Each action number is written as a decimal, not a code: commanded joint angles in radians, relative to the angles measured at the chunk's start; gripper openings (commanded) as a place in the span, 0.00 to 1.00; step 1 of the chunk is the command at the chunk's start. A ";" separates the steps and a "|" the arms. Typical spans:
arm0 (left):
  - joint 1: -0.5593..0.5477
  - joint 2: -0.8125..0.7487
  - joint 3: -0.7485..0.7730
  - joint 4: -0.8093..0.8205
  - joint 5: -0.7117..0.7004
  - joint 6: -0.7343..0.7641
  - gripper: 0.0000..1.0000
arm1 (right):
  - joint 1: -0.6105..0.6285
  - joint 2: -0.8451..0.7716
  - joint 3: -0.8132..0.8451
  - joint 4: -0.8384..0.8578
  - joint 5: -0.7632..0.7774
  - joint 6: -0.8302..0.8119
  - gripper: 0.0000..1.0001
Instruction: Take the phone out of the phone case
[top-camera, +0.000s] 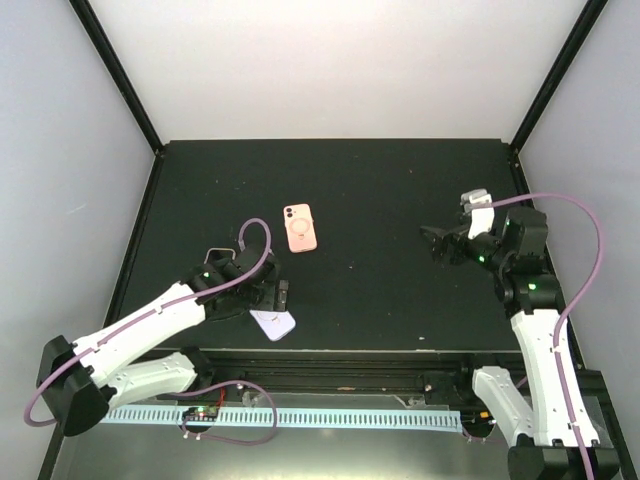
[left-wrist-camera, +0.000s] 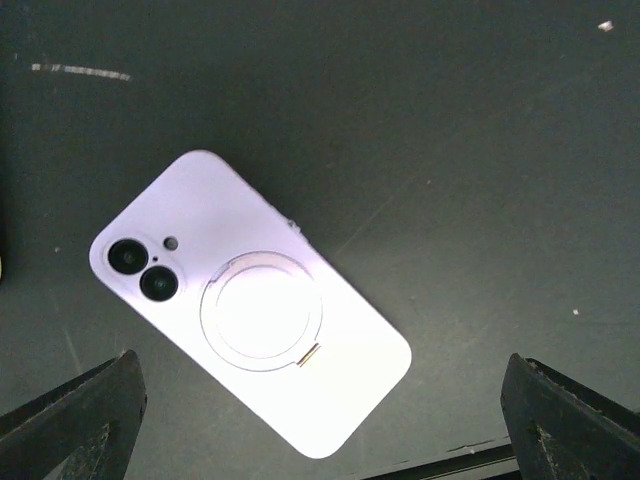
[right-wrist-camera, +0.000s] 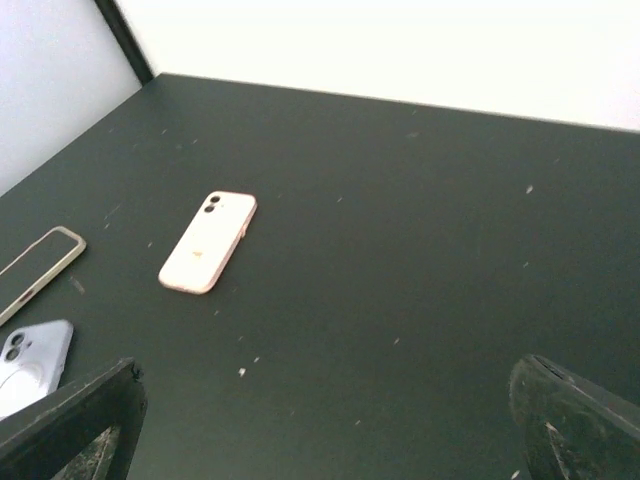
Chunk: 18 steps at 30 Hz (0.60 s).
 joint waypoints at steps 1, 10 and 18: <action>-0.006 0.044 -0.017 -0.030 0.013 -0.047 0.99 | 0.008 -0.018 -0.056 -0.018 -0.083 -0.064 1.00; -0.005 0.134 -0.064 0.056 0.065 -0.074 0.99 | 0.008 -0.031 -0.059 -0.018 -0.079 -0.075 1.00; -0.005 0.172 -0.097 0.066 0.072 -0.112 0.99 | 0.009 -0.034 -0.059 -0.030 -0.123 -0.078 1.00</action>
